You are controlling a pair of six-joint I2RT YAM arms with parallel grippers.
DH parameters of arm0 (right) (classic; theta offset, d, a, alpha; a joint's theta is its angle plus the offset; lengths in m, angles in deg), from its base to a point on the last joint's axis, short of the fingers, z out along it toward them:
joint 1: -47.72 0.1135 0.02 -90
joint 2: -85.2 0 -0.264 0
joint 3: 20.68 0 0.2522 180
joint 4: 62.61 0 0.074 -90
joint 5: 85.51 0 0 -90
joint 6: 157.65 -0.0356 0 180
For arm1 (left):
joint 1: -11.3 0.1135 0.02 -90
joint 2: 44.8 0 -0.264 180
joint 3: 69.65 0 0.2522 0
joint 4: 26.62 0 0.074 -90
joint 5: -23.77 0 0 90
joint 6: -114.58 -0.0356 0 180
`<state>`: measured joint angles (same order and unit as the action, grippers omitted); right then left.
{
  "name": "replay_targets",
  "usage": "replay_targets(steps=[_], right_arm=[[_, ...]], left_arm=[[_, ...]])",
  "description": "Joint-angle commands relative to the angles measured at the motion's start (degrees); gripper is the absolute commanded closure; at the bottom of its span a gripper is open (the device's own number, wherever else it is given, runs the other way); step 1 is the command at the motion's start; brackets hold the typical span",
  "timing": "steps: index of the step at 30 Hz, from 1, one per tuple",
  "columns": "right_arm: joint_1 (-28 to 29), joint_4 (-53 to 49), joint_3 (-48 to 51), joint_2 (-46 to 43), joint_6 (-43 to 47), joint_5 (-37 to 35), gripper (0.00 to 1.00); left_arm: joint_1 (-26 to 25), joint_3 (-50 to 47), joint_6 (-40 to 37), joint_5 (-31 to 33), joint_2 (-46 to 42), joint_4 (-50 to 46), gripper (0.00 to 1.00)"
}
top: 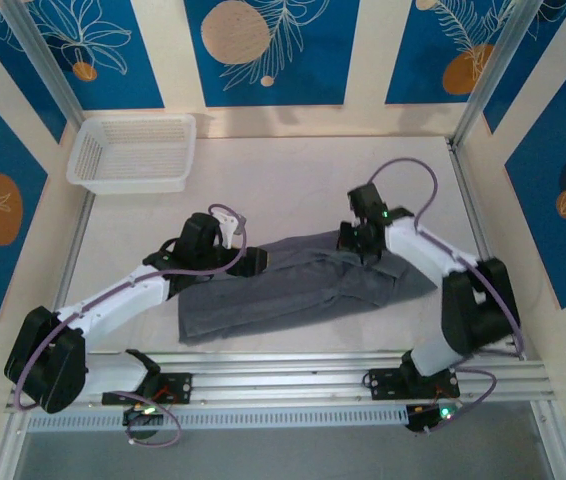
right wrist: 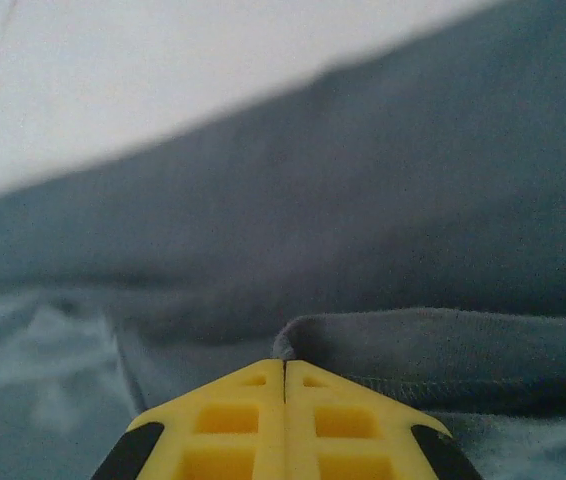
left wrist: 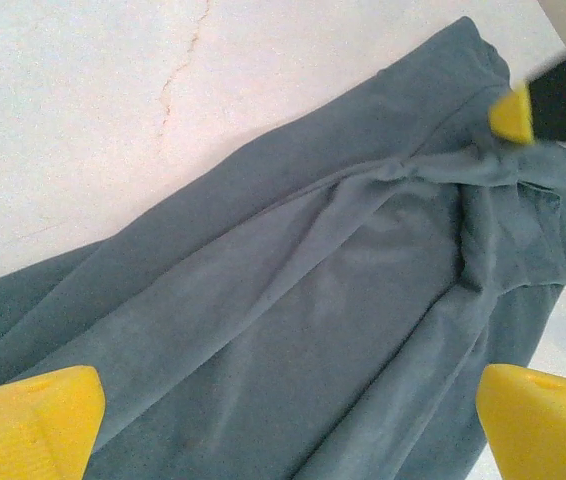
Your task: Fold the inside-out t-shirt
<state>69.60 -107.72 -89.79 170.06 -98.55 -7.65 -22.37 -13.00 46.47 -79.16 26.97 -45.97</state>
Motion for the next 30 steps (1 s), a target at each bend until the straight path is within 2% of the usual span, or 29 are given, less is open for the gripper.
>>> replay_targets(steps=[1,3,7,9,10,11,13,14,15,16,21,26,30], right_arm=[[4.4,-1.6,9.8,-5.8,-7.9,1.6,0.89],[5.0,-3.0,12.7,-10.6,-10.5,2.3,0.78],[3.7,-3.9,12.2,-19.6,-11.3,1.7,0.64],[1.7,-0.8,11.5,-21.5,-10.4,-0.5,0.57],[-0.1,0.4,11.0,-20.9,-10.3,-1.0,0.56],[-2.6,1.2,10.0,-19.0,-10.4,-0.5,0.56],[-7.5,2.4,7.9,-13.6,-10.9,1.0,0.62],[-9.7,2.9,6.9,-10.5,-11.5,2.0,0.71],[-11.4,4.1,6.3,-7.7,-11.7,3.4,0.8],[-12.6,5.5,6.2,-5.3,-11.5,4.2,0.85],[-16.9,6.6,3.7,6.1,-10.4,6.5,1.0],[-17.0,2.9,0.9,13.4,-10.5,5.9,1.0],[-17.0,3.5,2.0,13.8,-11.3,5.6,1.0]], left_arm=[[-0.6,1.8,-0.8,1.3,0.9,-1.4,0.04],[-0.7,2.2,-0.4,2.3,1.8,-1.8,0.04],[-0.7,3.1,1.9,5.7,3.6,-2.5,0.04],[-0.7,3.9,5.0,10.5,4.6,-4.0,0.04],[-0.7,4.4,7.0,12.9,5.2,-5.0,0.06],[-0.7,5.4,9.9,16.5,6.2,-7.0,0.11],[-0.7,7.8,15.9,22.1,8.6,-11.6,0.44],[-0.8,9.2,17.9,23.7,10.2,-13.9,0.69],[-0.9,10.8,19.4,24.7,12.0,-15.8,0.9],[-1.0,12.1,20.2,25.4,13.7,-17.3,1.0],[-2.6,19.4,23.1,28.5,23.2,-26.3,1.0],[-2.9,19.9,26.9,28.4,28.6,-24.9,1.0],[-2.9,21.4,27.4,25.5,34.2,-20.5,1.0]])
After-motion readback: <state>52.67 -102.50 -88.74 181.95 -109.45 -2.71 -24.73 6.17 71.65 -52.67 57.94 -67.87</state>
